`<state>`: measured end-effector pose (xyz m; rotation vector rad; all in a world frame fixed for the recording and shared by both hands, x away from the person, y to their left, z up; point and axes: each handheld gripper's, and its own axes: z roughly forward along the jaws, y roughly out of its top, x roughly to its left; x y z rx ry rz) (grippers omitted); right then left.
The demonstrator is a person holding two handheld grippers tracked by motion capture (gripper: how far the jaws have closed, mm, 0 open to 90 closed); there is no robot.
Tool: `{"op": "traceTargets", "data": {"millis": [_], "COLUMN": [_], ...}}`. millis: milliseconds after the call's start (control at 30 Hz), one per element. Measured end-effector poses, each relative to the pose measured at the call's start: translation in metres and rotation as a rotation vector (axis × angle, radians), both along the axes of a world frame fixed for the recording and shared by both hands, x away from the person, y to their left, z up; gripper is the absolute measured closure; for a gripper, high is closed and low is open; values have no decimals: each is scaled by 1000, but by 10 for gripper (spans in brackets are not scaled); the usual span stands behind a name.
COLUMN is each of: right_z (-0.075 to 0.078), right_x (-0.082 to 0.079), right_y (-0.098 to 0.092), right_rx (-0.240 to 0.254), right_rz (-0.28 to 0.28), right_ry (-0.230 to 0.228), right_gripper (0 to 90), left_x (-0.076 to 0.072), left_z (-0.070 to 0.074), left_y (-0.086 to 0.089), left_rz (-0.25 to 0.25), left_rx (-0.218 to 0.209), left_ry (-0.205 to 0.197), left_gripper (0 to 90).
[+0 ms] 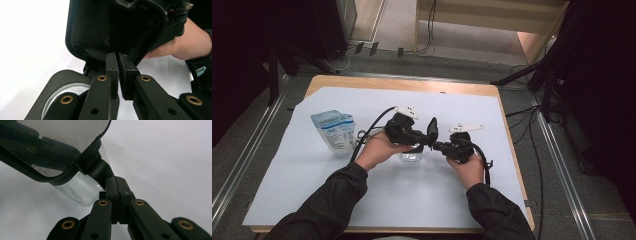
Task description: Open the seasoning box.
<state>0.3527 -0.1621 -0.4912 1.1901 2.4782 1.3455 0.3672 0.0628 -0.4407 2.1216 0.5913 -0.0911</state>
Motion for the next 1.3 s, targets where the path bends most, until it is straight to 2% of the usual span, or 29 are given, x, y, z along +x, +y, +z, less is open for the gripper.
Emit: {"op": "traceTargets", "data": {"millis": [267,433,500,667,767,867,1000,1033,1100,1133,1300], "right_z": [0,0,1,5,7,10,11,12,13,13,11], "right_x": [0,0,0,0,-2,-5,-8,-10,-16,-16,-24], "right_y": [0,0,-1,-8,-9,-9,-11,-12,-17,-17,-22], "right_rx": [-1,-5,-5,14,5,8,9,11,10,10,7], "right_rz": [7,9,6,-3,0,14,22,28,40,40,61], "right_ry": [-7,-11,-14,-29,-33,-42,-37,-36,-45,-45,-50], "right_gripper": [900,900,897,840,799,729,687,671,641,641,627], "left_x": [1,-1,-1,-2,-2,-4,-7,-8,-10,-11,-18], "left_z": [0,0,1,8,10,11,11,11,11,11,12], "left_y": [1,1,3,12,18,24,31,34,39,41,53], "left_rz": [7,-13,-16,0,19,30,40,46,60,52,71], "left_rx": [10,25,15,10,11,16,26,35,21,10,11], "left_ry": [-1,7,6,2,10,17,28,17,22,24,16], "left_gripper": [864,836,810,743,678,665,626,620,609,609,598]}}
